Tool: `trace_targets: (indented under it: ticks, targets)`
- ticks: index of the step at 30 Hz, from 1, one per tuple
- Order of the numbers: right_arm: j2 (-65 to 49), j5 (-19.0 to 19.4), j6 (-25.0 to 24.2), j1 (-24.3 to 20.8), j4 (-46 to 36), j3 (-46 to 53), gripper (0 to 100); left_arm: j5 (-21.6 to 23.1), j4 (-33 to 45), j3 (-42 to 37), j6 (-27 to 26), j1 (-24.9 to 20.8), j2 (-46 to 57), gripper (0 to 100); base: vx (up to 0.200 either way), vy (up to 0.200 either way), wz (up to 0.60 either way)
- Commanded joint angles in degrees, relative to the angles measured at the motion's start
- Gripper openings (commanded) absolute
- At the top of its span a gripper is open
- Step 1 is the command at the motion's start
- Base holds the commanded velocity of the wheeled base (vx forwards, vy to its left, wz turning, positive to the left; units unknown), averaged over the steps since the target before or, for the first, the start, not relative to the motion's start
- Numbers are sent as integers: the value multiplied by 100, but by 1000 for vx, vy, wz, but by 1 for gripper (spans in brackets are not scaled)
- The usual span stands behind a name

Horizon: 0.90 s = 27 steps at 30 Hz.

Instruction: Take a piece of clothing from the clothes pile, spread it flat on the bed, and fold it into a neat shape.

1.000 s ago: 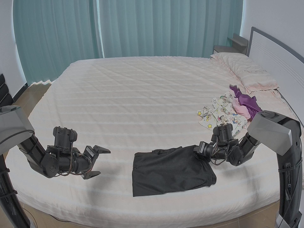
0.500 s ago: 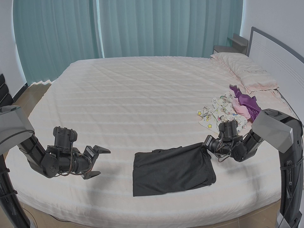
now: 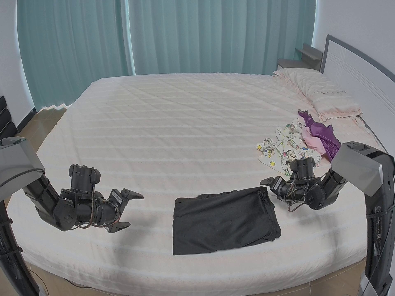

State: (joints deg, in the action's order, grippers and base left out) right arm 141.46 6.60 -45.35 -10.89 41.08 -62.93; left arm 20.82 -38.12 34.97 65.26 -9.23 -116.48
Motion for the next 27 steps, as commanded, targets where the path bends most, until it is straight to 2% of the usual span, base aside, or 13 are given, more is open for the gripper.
trace_targets:
  ticks: [1, 5, 6, 8, 12, 13, 19, 20, 27]
  targets:
    - [-540, 140, -18, 52, -13, 518, 100, 1, -2, 1, 5, 0, 3, 100, 0, 0, 0]
    - [-998, 483, 167, -133, 102, 1503, 100, 1, -2, 1, 5, 0, 3, 100, 0, 0, 0]
    - [-998, 483, 167, -133, 102, 1503, 100, 1, -2, 1, 5, 0, 3, 100, 0, 0, 0]
    - [-1235, 756, 562, -300, 445, 2355, 100, 1, -2, 1, 5, 0, 3, 100, 0, 0, 0]
    - [-1217, 782, 729, -379, 594, 2601, 100, 1, -2, 1, 5, 0, 3, 100, 0, 0, 0]
    - [-1094, 764, 887, -520, 893, 2979, 100, 1, -2, 1, 5, 0, 3, 100, 0, 0, 0]
    - [-1050, 756, 923, -573, 945, 3146, 100, 1, -2, 1, 5, 0, 3, 100, 0, 0, 0]
    - [-1068, 747, 931, -573, 910, 3164, 0, 10, -2, 1, 5, 0, 3, 100, 0, 0, 0]
    - [-1138, 729, 1511, -520, 902, 3612, 0, 1, -2, 1, 5, 0, -6, 100, 0, 0, 0]
